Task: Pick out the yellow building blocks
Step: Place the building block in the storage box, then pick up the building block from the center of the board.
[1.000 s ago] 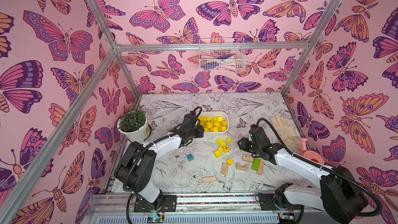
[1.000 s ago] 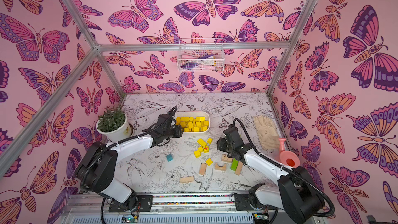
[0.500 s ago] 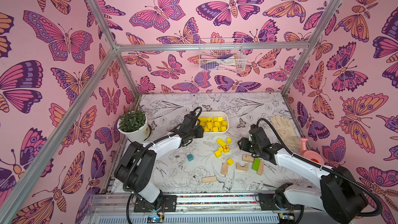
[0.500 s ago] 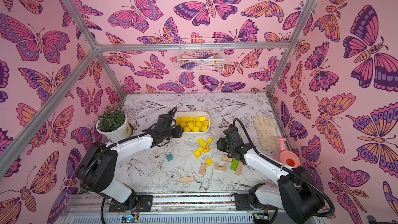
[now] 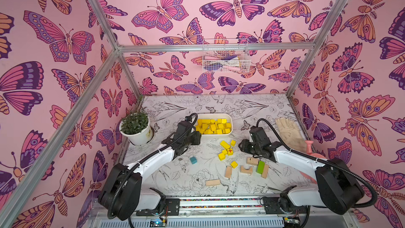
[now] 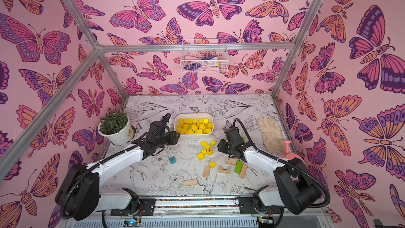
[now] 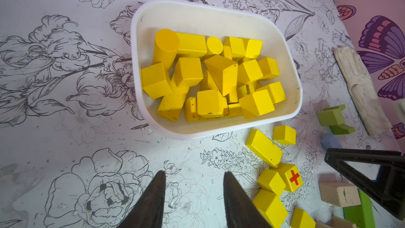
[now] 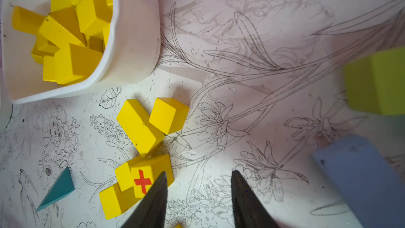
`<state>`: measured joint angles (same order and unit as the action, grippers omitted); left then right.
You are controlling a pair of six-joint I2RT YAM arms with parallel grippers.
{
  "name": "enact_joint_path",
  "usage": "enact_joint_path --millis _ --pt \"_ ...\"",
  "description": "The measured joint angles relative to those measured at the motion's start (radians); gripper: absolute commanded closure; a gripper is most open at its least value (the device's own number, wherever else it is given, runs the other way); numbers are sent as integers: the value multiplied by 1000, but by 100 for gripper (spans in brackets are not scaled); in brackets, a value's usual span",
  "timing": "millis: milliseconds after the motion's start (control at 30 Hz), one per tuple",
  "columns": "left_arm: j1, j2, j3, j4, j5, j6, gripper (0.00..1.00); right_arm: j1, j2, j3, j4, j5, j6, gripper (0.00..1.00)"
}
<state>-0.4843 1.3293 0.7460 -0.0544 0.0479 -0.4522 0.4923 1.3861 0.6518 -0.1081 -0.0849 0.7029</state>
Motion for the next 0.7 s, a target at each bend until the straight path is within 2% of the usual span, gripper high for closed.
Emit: enact_joint_path --millis 200,333,533,700 --pt "2 -1 -3 0 0 0 57 7 97 66 0 -21 8 52" --pt "6 -1 -3 0 1 0 57 51 164 132 -19 -3 25 51" --pt "18 -2 -6 0 3 0 57 144 258 265 -105 106 67 49" --pt "23 -7 -11 1 6 0 56 161 311 339 -212 207 134 48"
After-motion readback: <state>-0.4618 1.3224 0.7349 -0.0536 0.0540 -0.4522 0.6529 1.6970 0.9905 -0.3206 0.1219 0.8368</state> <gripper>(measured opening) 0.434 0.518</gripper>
